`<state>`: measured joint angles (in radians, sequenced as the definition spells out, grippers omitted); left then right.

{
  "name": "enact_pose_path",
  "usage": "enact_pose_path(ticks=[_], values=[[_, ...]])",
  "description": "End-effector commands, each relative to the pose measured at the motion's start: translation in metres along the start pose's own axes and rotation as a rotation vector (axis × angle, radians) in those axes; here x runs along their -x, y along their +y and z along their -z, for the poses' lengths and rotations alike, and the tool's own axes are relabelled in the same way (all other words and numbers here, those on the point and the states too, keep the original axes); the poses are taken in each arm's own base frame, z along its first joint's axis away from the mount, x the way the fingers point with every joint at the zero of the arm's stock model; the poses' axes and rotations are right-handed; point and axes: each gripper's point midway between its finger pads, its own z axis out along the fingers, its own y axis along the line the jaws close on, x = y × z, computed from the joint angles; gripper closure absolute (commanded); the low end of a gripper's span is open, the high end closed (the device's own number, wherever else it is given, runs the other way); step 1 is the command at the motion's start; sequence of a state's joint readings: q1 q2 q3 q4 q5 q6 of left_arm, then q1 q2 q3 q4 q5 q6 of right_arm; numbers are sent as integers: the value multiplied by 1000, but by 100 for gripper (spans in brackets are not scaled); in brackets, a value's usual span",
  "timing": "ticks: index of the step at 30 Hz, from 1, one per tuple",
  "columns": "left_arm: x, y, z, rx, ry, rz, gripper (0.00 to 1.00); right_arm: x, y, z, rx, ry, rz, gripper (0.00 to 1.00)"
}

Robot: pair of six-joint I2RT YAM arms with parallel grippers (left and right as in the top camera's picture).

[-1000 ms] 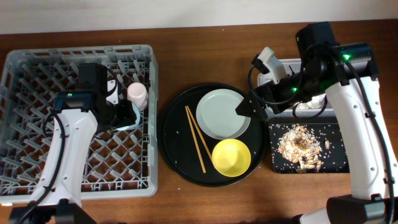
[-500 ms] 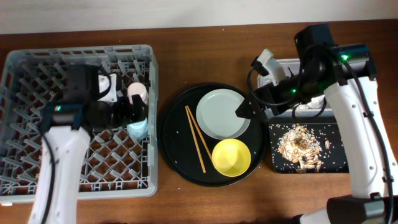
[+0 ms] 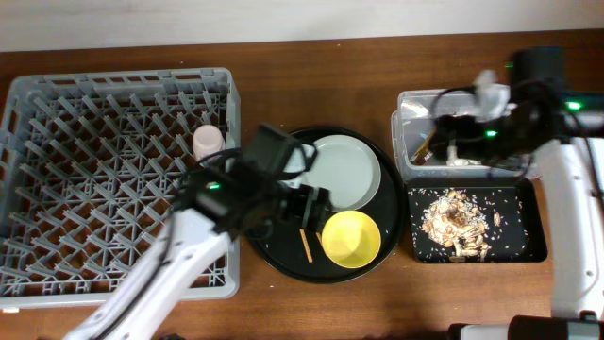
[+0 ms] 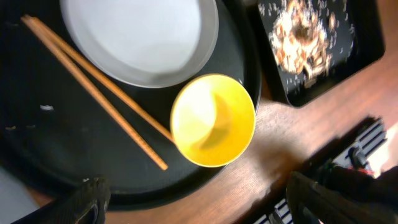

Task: Sort waste into correct bins and load items into the dishwasher rack
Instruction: 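Grasp the yellow bowl with the left gripper and lift it toward the rack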

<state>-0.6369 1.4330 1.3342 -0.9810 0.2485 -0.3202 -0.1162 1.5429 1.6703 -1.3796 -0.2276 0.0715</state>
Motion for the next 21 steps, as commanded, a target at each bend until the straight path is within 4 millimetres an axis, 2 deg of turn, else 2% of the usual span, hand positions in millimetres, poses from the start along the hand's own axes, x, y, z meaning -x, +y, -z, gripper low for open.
enact_pose_path(ticks=[1,2,3,4,5,7,9,10,11,13,14,16,17,21], values=[[-28,-44,-72,3,150,-115,19,8,-53,18,-82,-58,-159,2],[-33,-53,-87,-5,169,-143,19,8,-61,20,-90,-64,-184,1],[-40,-71,-109,-26,179,-194,24,7,-69,22,-98,-69,-208,1],[-46,-87,-123,-45,177,-239,28,7,-73,23,-101,-71,-217,1],[-48,-92,-134,-16,162,-273,33,7,-72,23,-101,-71,-217,1],[-57,-86,-152,107,143,-339,38,7,-72,22,-100,-71,-214,1],[-69,-90,-165,138,158,-378,44,7,-72,22,-100,-71,-214,1],[-74,-89,-173,144,176,-385,50,7,-72,22,-100,-71,-214,1],[-78,-84,-180,166,190,-388,51,7,-72,22,-100,-71,-214,1],[-73,-77,-182,210,170,-393,58,7,-72,22,-100,-71,-214,1],[-72,-75,-182,223,162,-395,67,7,-72,22,-100,-71,-214,1],[-75,-74,-181,226,177,-397,68,7,-72,22,-100,-71,-214,1],[-79,-71,-180,236,195,-399,73,7,-72,22,-100,-71,-214,1],[-90,-72,-184,242,225,-417,73,7,-72,22,-100,-71,-214,1]])
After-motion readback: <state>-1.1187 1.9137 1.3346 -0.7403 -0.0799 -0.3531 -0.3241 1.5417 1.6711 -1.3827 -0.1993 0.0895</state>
